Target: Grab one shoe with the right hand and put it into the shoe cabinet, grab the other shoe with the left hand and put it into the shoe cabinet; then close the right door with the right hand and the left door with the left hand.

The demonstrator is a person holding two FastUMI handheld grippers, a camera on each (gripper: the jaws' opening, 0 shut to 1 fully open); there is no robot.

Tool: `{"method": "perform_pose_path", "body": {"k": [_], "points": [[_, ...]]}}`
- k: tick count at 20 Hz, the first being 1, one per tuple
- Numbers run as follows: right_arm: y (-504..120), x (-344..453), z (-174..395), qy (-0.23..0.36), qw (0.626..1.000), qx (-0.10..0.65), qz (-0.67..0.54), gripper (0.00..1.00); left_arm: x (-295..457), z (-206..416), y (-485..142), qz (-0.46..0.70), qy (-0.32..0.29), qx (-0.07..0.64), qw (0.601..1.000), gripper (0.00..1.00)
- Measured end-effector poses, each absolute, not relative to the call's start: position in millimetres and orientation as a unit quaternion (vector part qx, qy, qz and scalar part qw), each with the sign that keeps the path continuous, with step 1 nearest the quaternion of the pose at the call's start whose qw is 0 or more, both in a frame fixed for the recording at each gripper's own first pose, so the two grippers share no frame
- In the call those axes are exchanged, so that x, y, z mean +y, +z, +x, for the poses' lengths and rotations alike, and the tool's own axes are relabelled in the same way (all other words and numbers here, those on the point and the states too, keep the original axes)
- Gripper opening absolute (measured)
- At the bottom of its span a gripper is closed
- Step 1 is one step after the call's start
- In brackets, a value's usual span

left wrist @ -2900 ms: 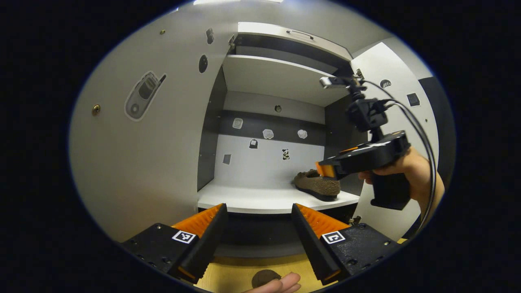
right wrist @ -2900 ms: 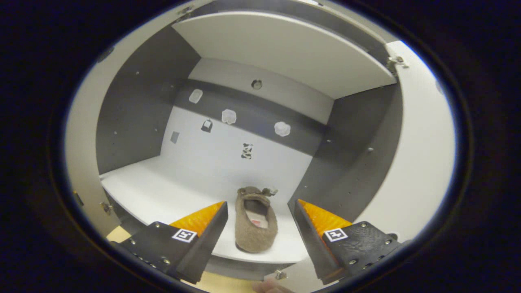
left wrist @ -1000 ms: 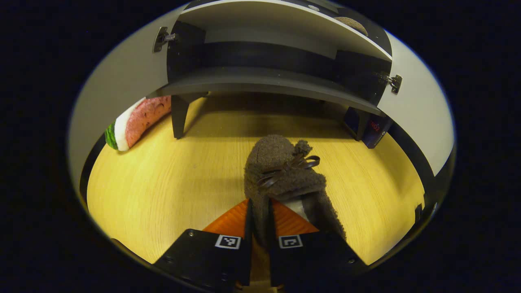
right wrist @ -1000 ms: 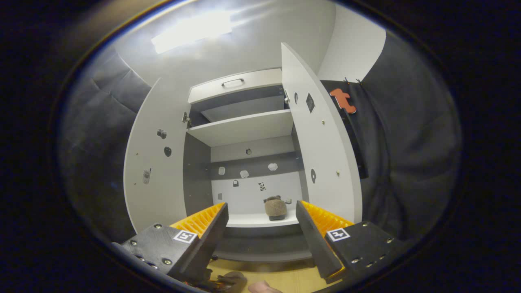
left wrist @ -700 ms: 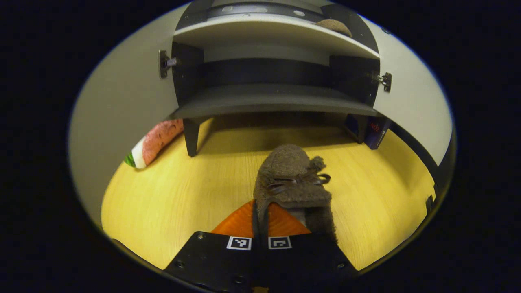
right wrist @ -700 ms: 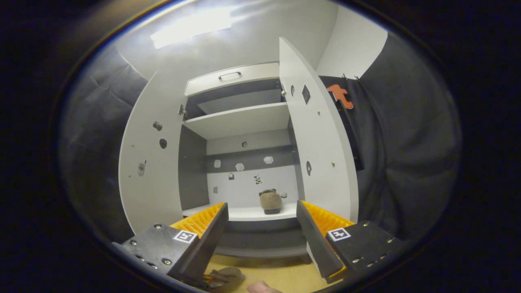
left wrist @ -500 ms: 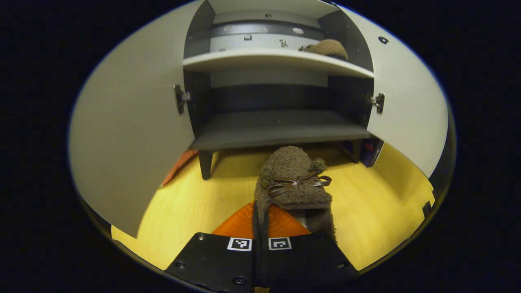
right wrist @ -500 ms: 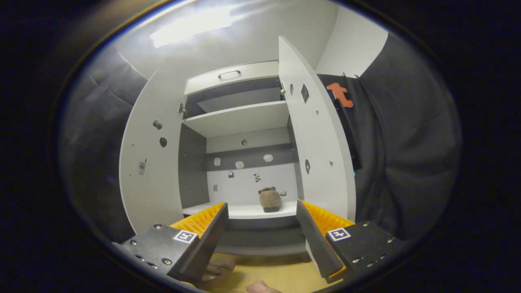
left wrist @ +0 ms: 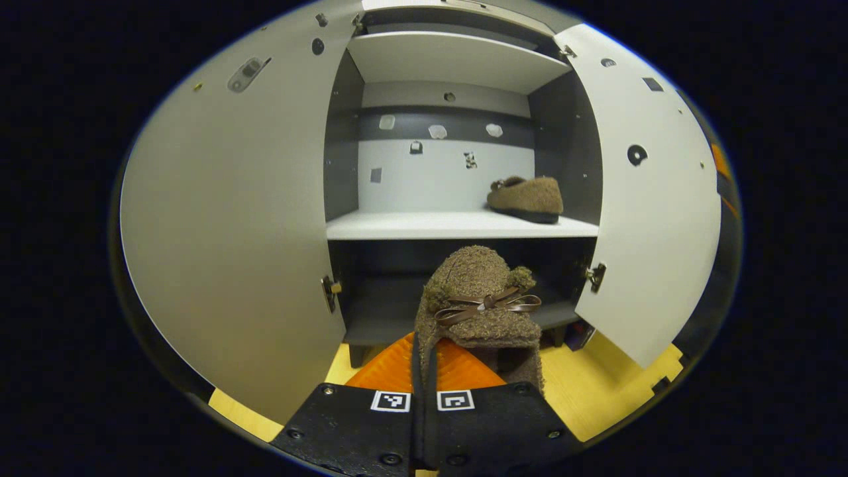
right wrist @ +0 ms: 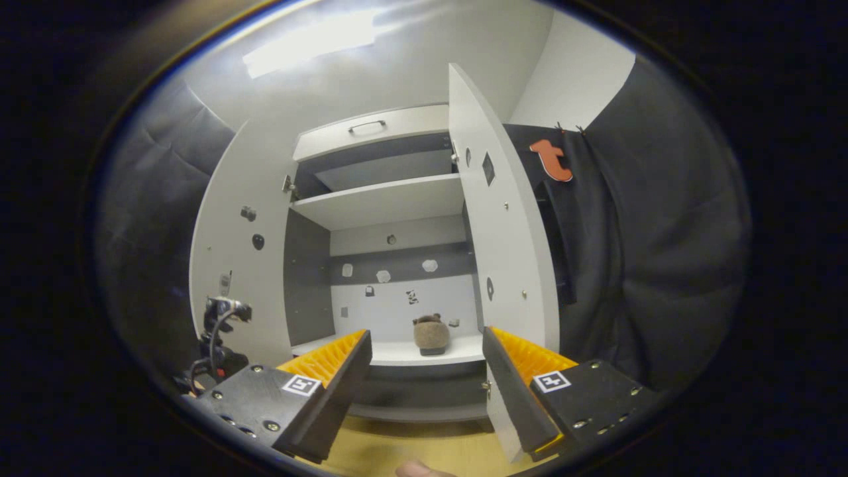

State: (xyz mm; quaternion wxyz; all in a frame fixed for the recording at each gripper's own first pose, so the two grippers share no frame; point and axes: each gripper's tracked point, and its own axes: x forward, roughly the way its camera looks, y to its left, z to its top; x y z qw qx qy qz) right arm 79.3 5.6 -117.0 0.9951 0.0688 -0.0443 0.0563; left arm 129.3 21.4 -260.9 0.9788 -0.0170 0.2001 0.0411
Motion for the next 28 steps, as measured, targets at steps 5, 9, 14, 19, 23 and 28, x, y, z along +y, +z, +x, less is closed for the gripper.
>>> {"method": "perform_pose_path", "body": {"k": [5, 9, 14, 19, 23, 28], "points": [[-120, -8, 101, 0.041, 0.997, -0.026, 0.059, 1.0, 26, 176, -202, -0.041, 0.052, 0.157, 0.985, 0.01], [-127, -1, 105, 0.053, 0.998, -0.016, 0.04, 1.0, 29, 228, -162, -0.044, 0.07, 0.12, 0.989, 0.0], [-131, 7, 104, 0.056, 0.998, -0.013, 0.033, 1.0, 22, 301, -139, -0.045, 0.077, 0.097, 0.991, 0.01], [-134, 12, 106, 0.065, 0.997, -0.009, 0.031, 1.0, 10, 355, -135, -0.046, 0.076, 0.081, 0.993, 0.0], [-140, 15, 109, 0.071, 0.997, -0.003, 0.03, 1.0, 19, 385, -146, -0.046, 0.091, 0.084, 0.991, 0.0], [-151, 20, 112, 0.074, 0.997, 0.011, 0.029, 1.0, 30, 405, -181, -0.071, 0.096, 0.115, 0.986, 0.0]]}}
